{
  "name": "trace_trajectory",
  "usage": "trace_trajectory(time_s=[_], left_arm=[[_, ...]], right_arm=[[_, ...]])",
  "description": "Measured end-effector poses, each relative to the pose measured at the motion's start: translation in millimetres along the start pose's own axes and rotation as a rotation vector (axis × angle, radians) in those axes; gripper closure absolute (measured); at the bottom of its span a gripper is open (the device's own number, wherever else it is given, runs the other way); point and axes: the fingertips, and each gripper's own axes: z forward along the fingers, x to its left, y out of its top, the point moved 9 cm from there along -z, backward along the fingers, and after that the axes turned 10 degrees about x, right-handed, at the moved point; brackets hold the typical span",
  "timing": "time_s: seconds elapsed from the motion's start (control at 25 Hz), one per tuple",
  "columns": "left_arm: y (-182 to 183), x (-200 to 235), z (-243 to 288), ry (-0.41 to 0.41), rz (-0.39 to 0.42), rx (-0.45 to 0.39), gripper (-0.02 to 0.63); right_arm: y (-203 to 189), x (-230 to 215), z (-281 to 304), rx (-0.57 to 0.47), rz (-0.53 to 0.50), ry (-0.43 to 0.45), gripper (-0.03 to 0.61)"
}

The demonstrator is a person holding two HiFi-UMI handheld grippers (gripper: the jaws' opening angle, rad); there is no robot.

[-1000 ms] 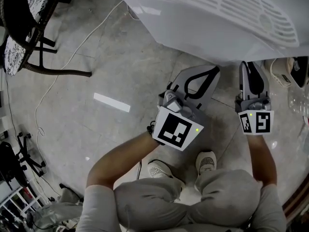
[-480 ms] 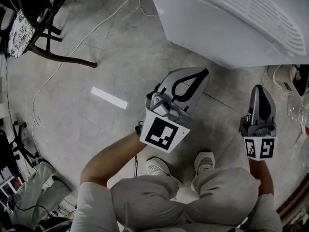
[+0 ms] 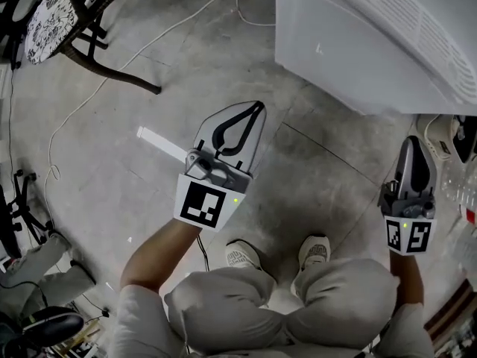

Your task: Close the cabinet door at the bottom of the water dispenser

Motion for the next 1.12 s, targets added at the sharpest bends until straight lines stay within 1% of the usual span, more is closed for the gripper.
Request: trace_trajectory(time_s=[0.12, 0.24, 0.44, 0.6, 0.72, 0.84, 0.88, 0.92, 1.0, 1.12], left_arm=[[-1, 5, -4, 0.032, -0.017, -0.023, 0.606], [0, 7, -7, 0.046, -0.03, -0.038, 0.606], [2, 11, -14, 0.056, -0.023, -0.034, 0.606], [20, 16, -29, 0.09, -0.047, -0.033, 0.606], [57, 23, -49, 0.123, -0.052, -0.049, 0.606], [111, 23, -76, 0.166, 0.021, -0.056, 0.606], [131, 23, -85, 0.181, 0.032, -0.054, 0.606], [151, 23, -95, 0.194, 0.023, -0.054, 0.606], [196, 22, -119, 0.216, -0.028, -0.057, 0.606], [275, 19, -166, 0.243, -0.073, -0.048, 0.606]], right_arm=[[4, 9, 7, -0.017, 0.001, 0.01, 0.554], [9, 16, 13, -0.031, 0.005, 0.041, 0.554], [18, 25, 19, -0.036, -0.001, 0.083, 0.554], [36, 26, 11, -0.032, 0.007, 0.096, 0.554], [71, 30, -5, -0.031, 0.01, 0.109, 0.554], [125, 31, -35, -0.026, 0.014, 0.116, 0.554], [146, 31, -46, -0.023, 0.022, 0.116, 0.554], [168, 29, -58, -0.018, 0.033, 0.114, 0.554], [215, 25, -82, -0.005, 0.055, 0.107, 0.554], [298, 22, -122, 0.017, 0.07, 0.1, 0.554]])
